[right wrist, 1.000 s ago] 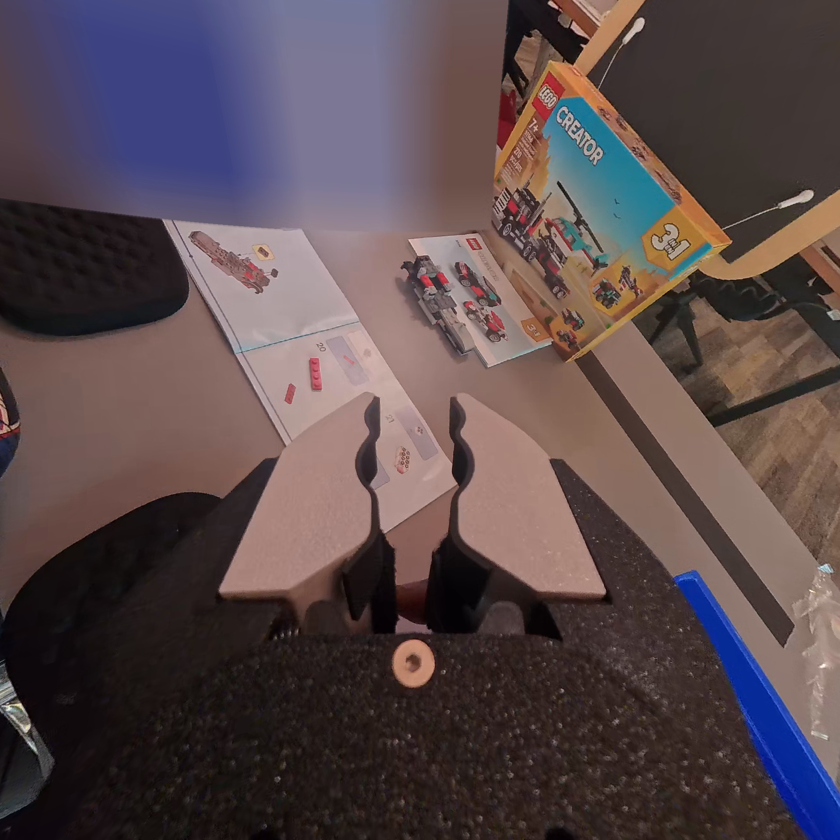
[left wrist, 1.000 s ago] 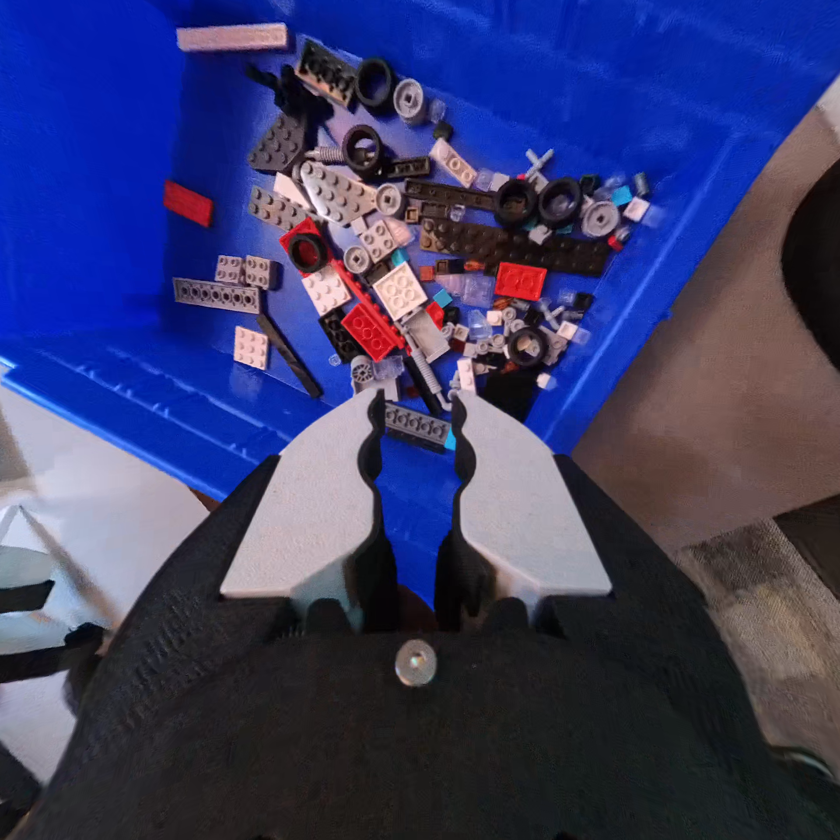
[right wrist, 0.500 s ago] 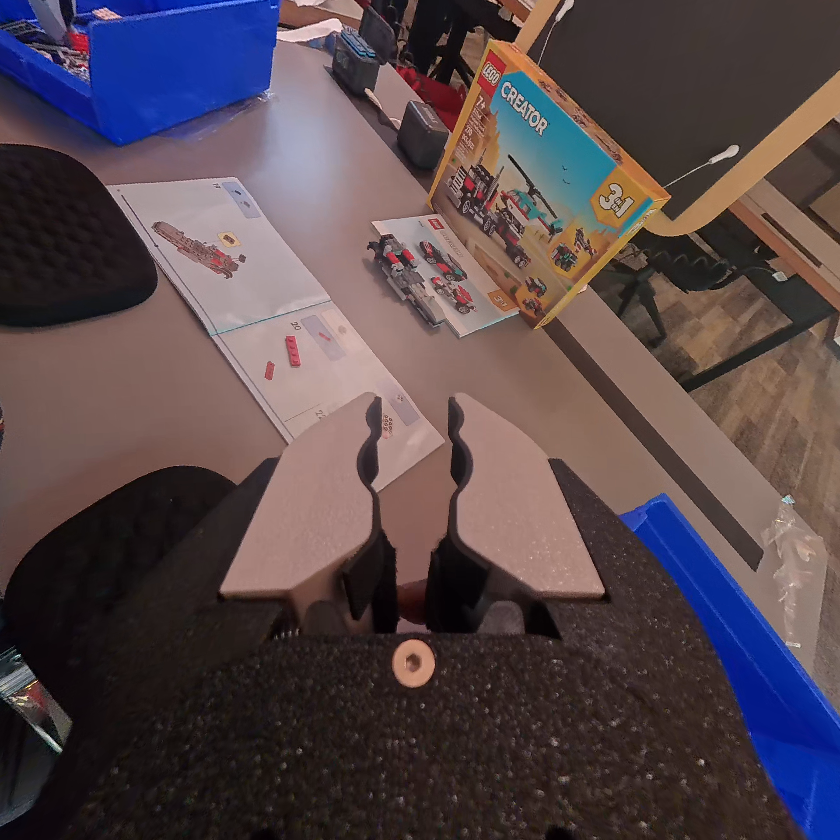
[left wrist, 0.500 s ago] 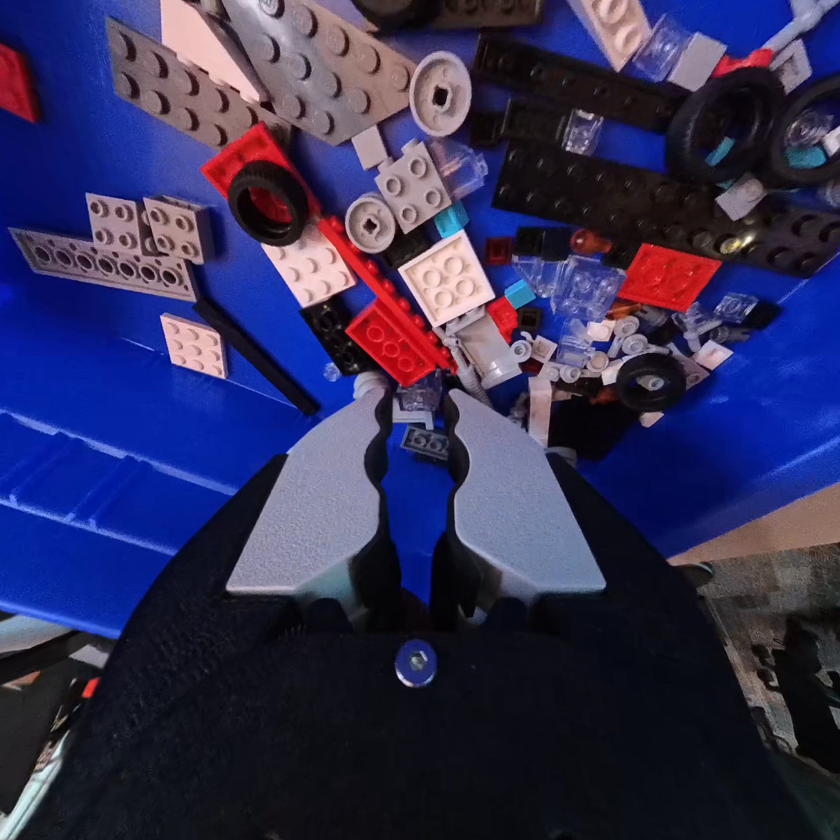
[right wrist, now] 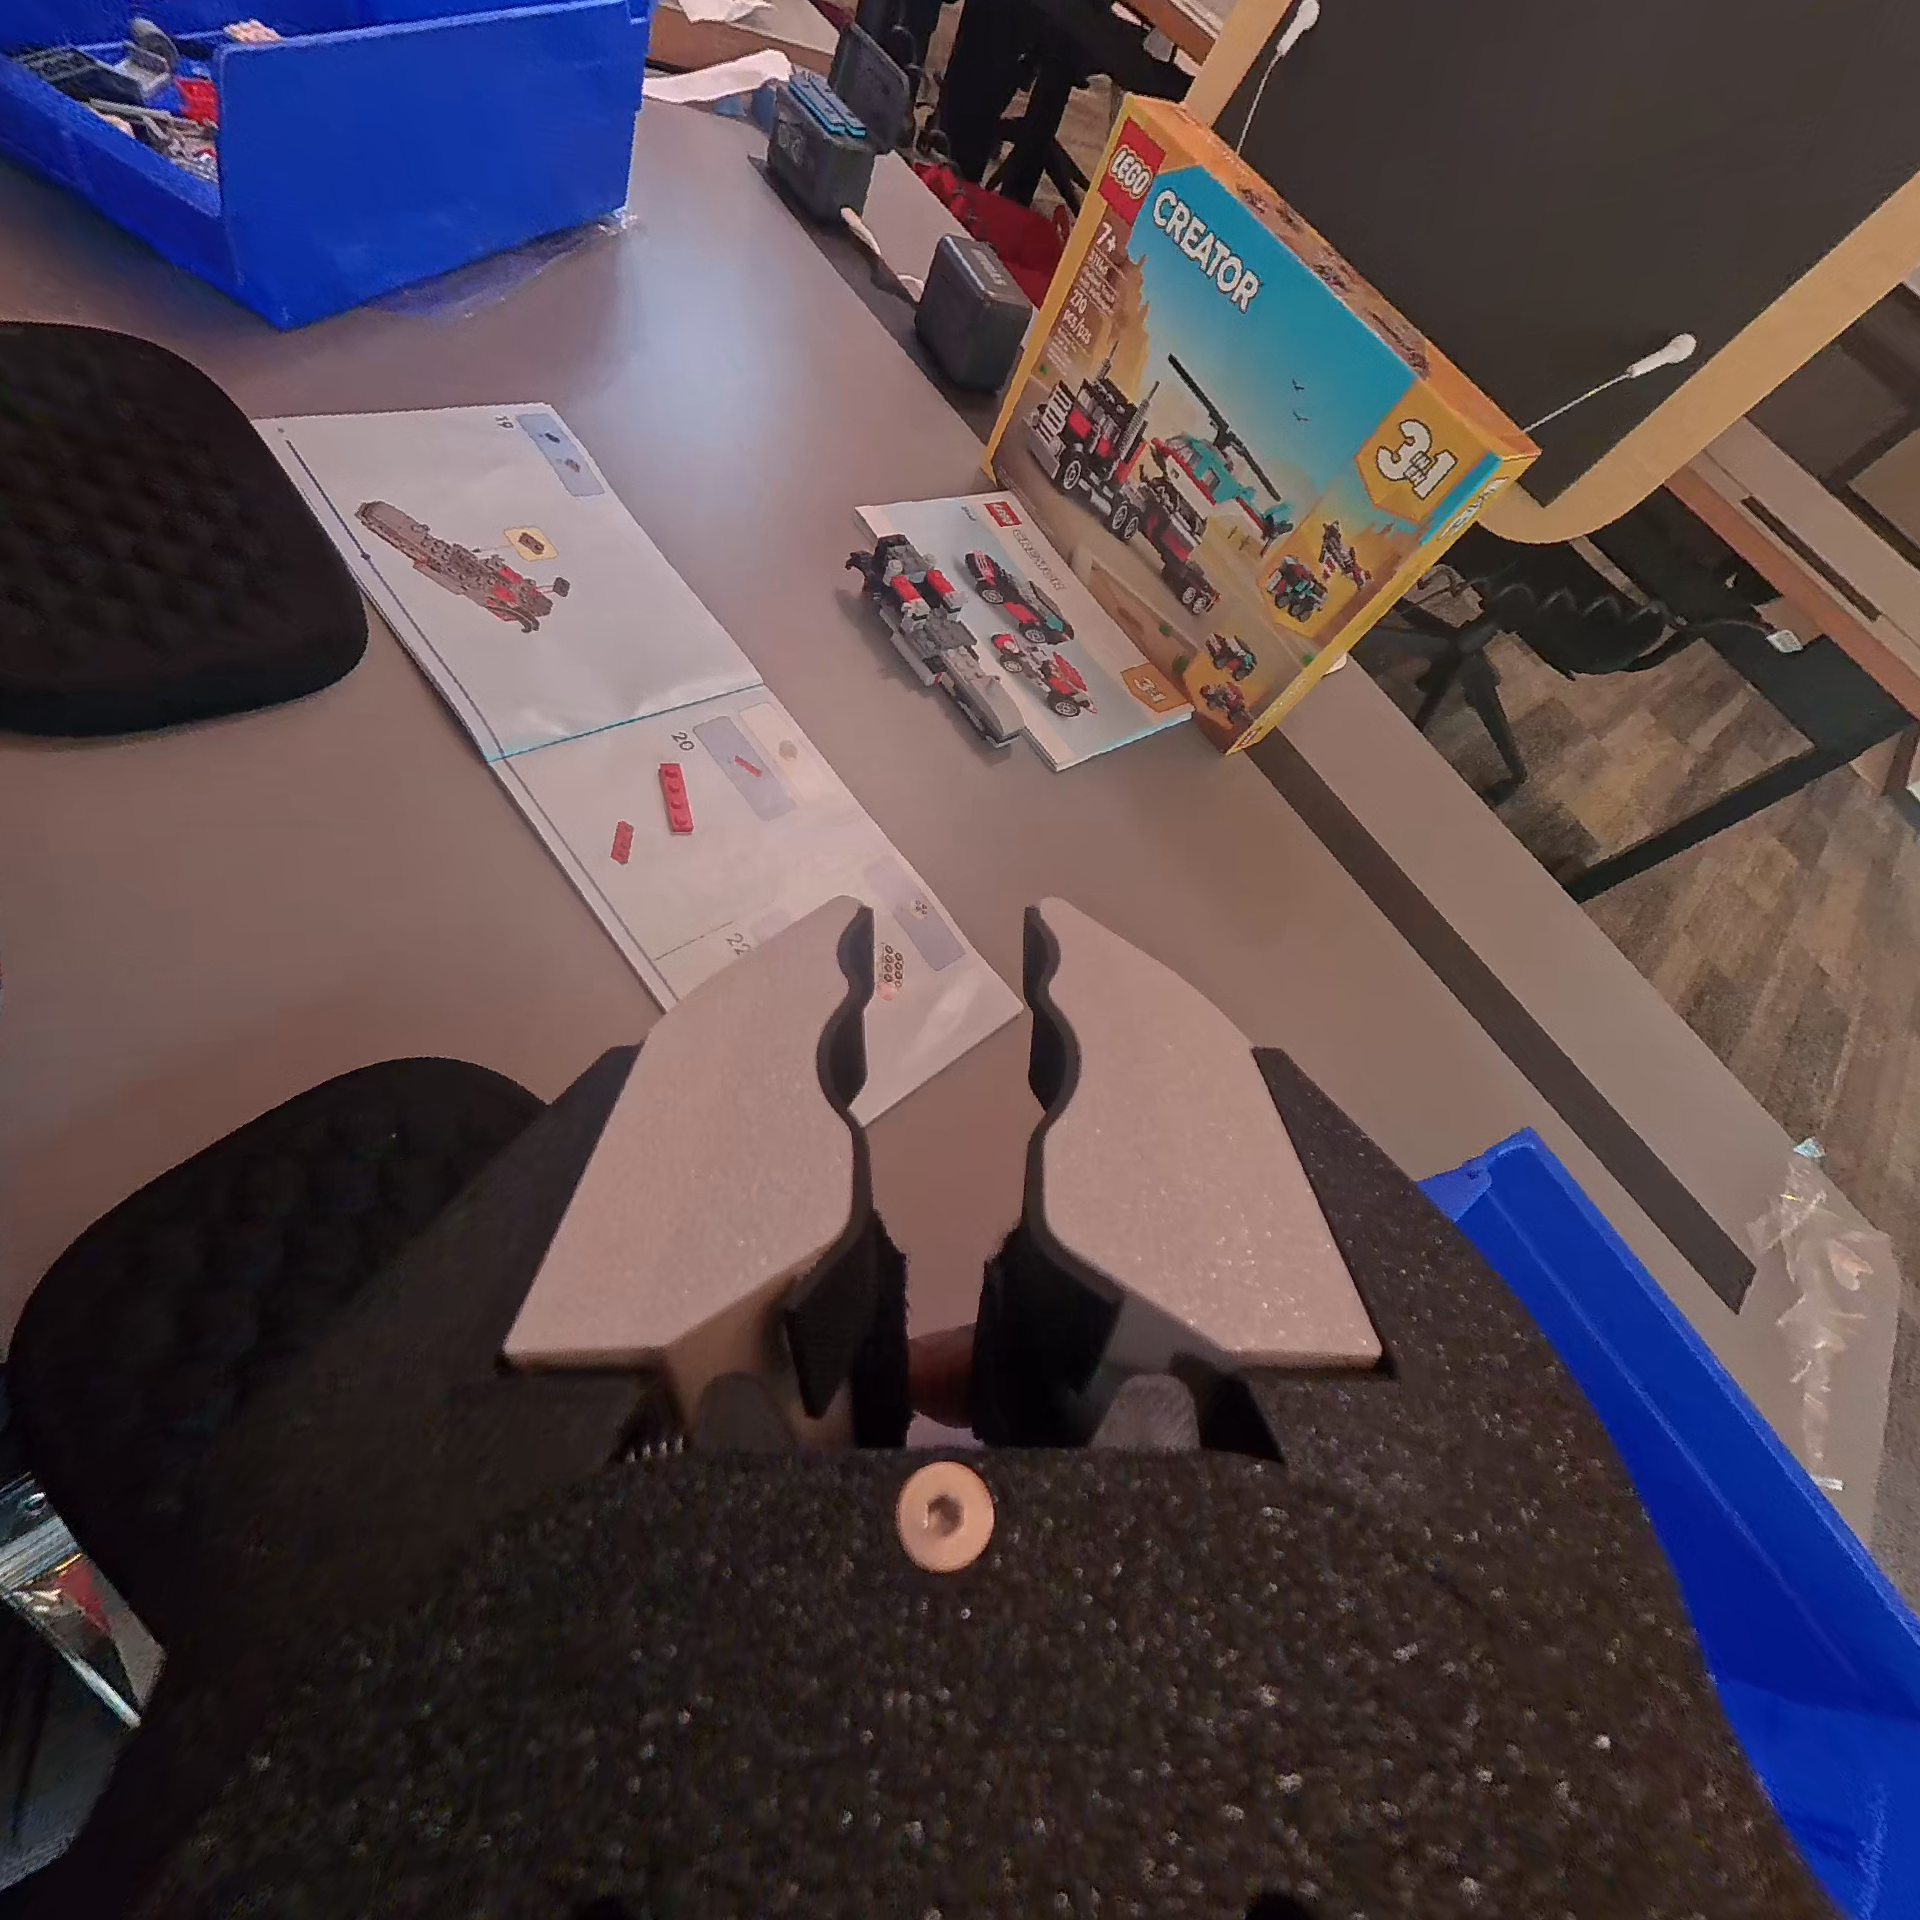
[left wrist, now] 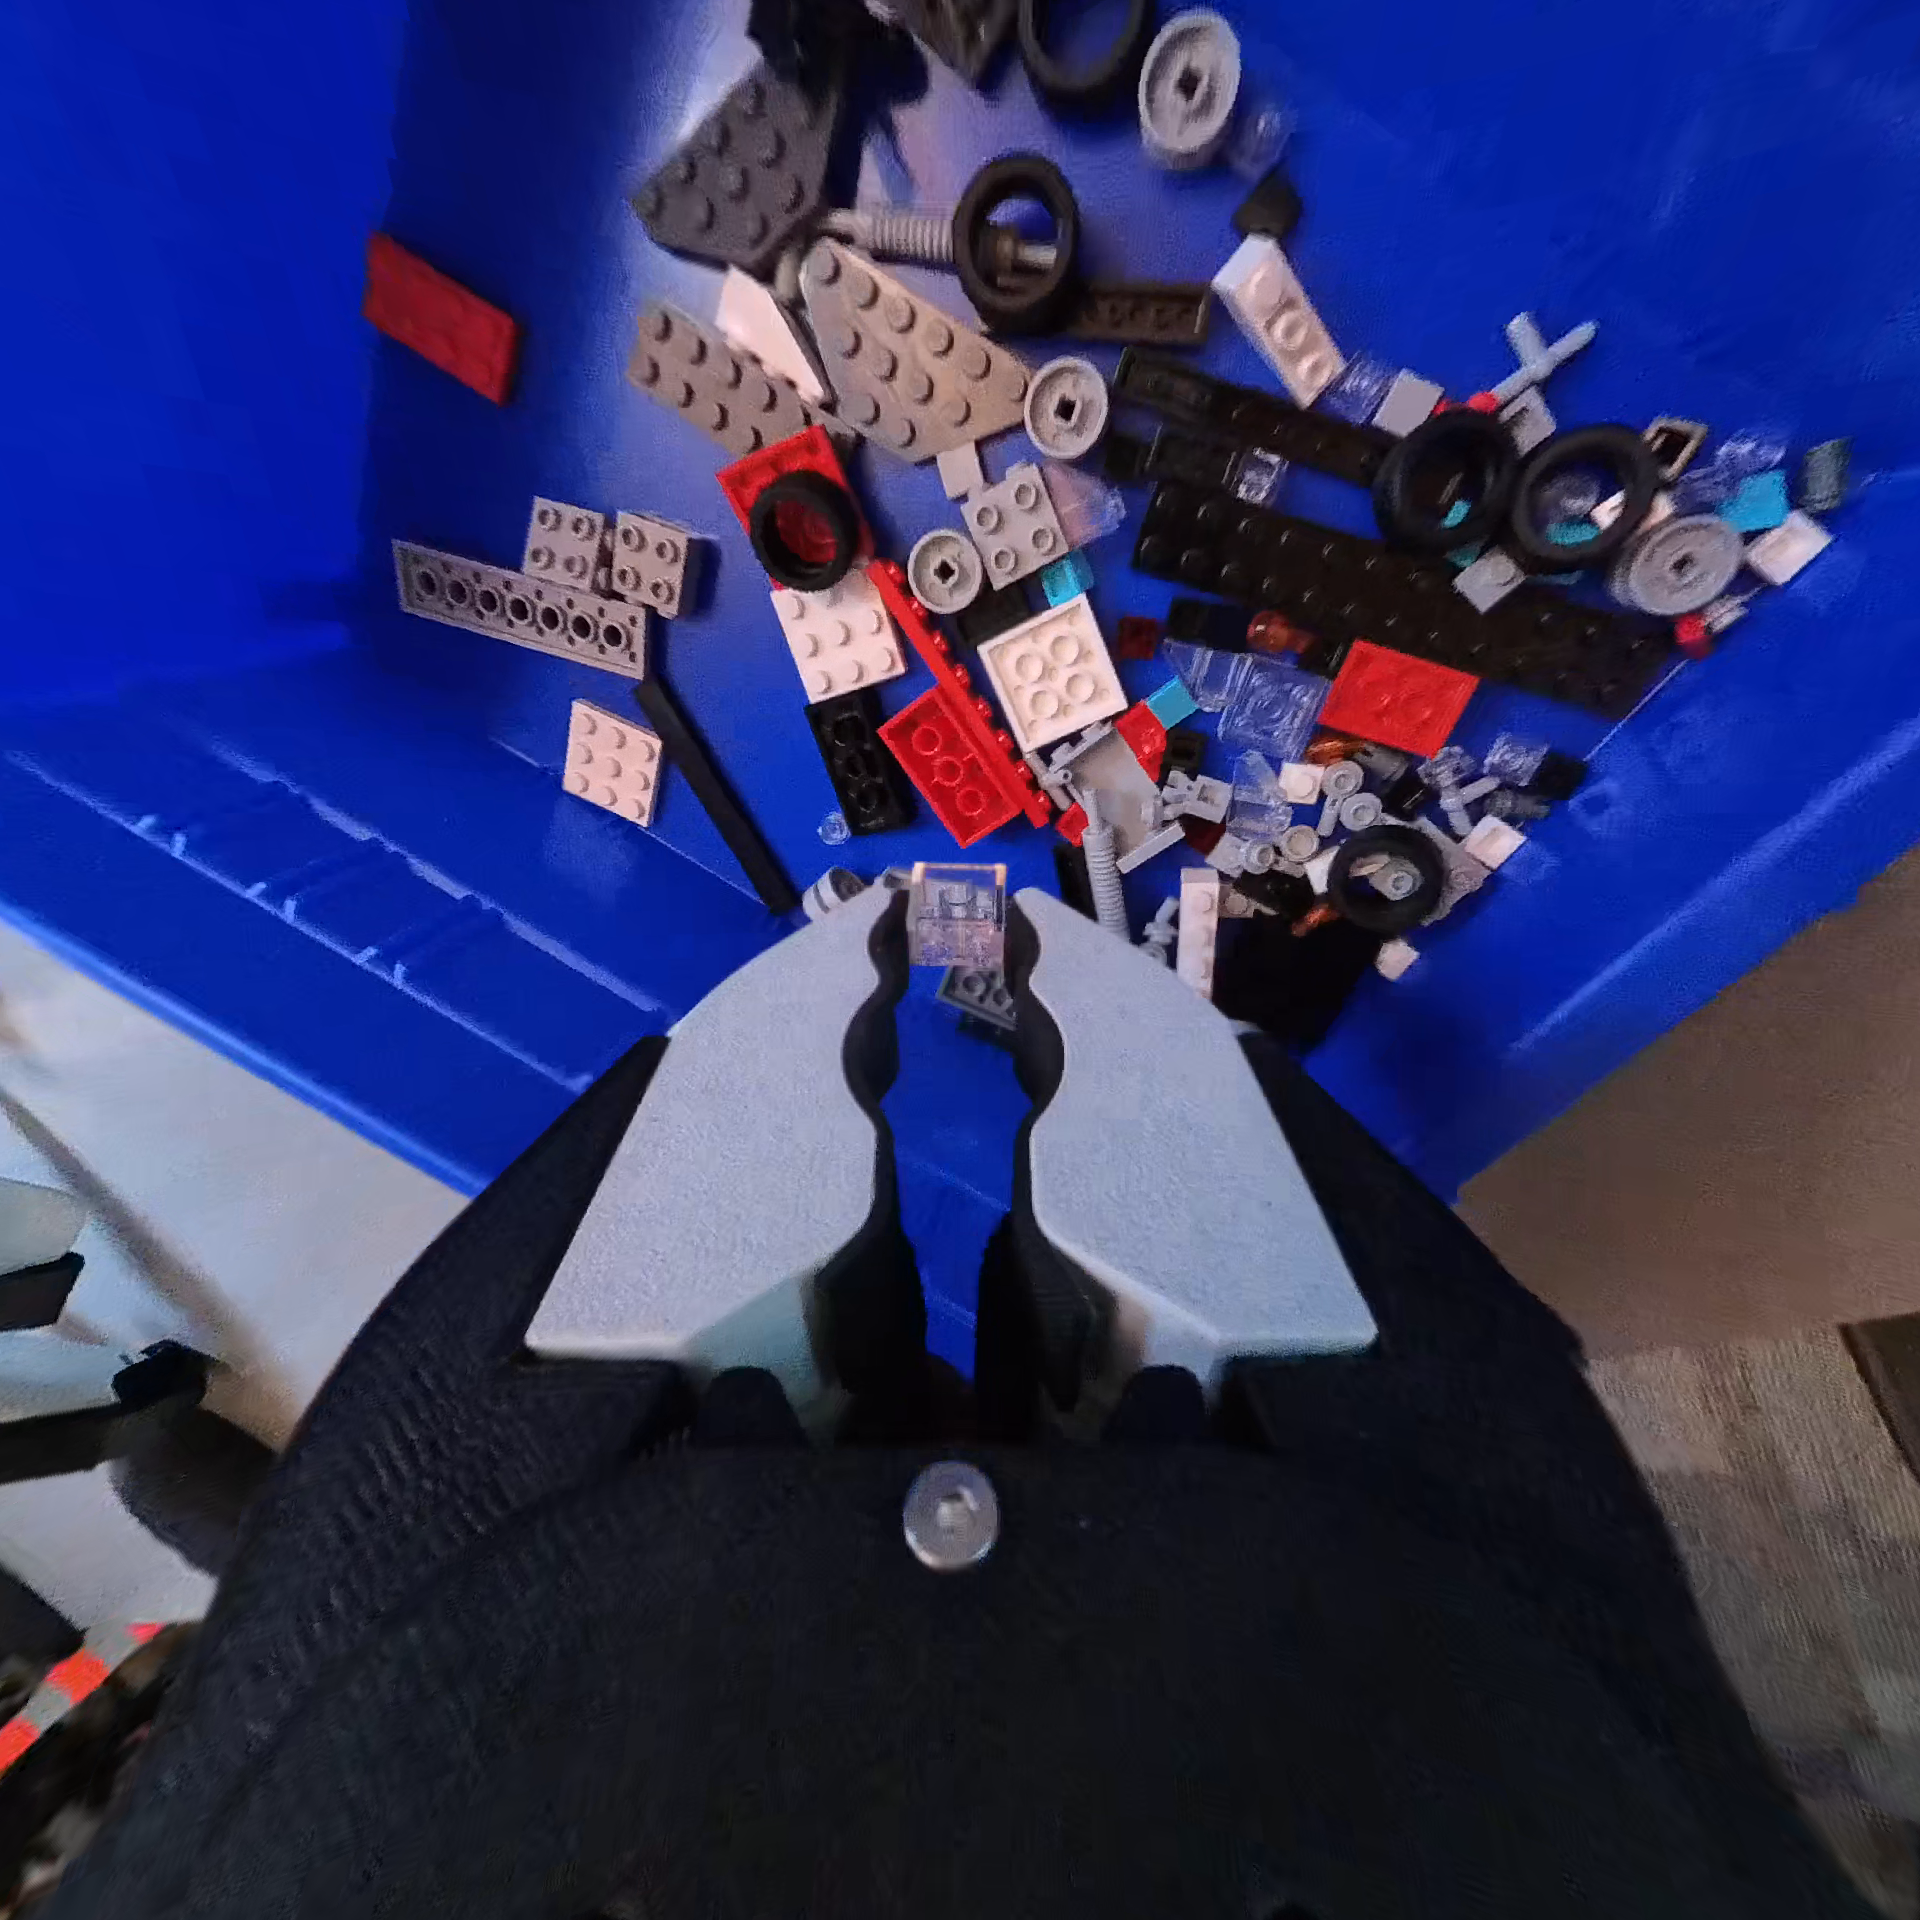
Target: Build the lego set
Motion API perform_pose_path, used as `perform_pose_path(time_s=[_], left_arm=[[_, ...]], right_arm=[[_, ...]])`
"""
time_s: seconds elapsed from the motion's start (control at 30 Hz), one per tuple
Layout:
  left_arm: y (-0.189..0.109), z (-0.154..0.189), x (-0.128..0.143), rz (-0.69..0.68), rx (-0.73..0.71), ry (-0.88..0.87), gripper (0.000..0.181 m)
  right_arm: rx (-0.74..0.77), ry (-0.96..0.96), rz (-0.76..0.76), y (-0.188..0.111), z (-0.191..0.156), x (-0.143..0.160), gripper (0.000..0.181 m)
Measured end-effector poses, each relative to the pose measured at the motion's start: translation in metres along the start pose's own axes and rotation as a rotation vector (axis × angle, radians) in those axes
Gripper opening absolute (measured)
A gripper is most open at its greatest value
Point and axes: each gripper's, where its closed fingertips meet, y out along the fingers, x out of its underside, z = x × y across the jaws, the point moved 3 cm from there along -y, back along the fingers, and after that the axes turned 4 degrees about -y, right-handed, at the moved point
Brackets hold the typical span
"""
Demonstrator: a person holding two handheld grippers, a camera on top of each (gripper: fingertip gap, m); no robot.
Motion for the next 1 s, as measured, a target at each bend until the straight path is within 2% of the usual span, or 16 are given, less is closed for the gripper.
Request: perform_pose_path(time_s=[0.33, 0.53, 0.63, 0.7, 0.73, 0.77, 0.83, 0.87, 0.93, 1.0], left_arm=[[-0.056, 0.005, -0.013, 0.476, -0.004, -0.156, 0.017], [-0.083, 0.025, -0.032, 0.794, 0.144, -0.247, 0.017], [-0.101, 0.044, -0.043, 0.978, 0.294, -0.308, 0.017], [-0.124, 0.069, -0.054, 1.163, 0.514, -0.377, 0.017], [-0.139, 0.084, -0.059, 1.267, 0.676, -0.444, 0.017], [-0.159, 0.100, -0.064, 1.387, 0.901, -0.524, 0.017], [-0.203, 0.126, -0.064, 1.666, 1.449, -0.680, 0.017], [-0.209, 0.133, -0.065, 1.745, 1.645, -0.798, 0.017], [-0.203, 0.150, -0.074, 1.813, 1.855, -0.996, 0.017], [-0.194, 0.161, -0.082, 1.825, 2.067, -1.142, 0.017]], right_arm=[[-0.003, -0.004, 0.030, 0.001, -0.002, -0.001, 0.027], [-0.001, -0.010, 0.043, -0.002, -0.003, -0.002, 0.026], [0.000, -0.010, 0.067, -0.002, -0.004, -0.004, 0.025], [-0.008, -0.001, 0.118, 0.001, -0.005, -0.011, 0.022], [-0.018, 0.004, 0.156, 0.004, -0.007, -0.017, 0.021], [-0.033, 0.010, 0.200, 0.009, -0.009, -0.024, 0.020], [-0.078, 0.028, 0.318, 0.022, -0.018, -0.046, 0.020], [-0.118, 0.029, 0.380, 0.030, -0.026, -0.059, 0.020], [-0.202, 0.016, 0.477, 0.048, -0.044, -0.084, 0.022], [-0.292, 0.008, 0.549, 0.065, -0.064, -0.106, 0.023]])
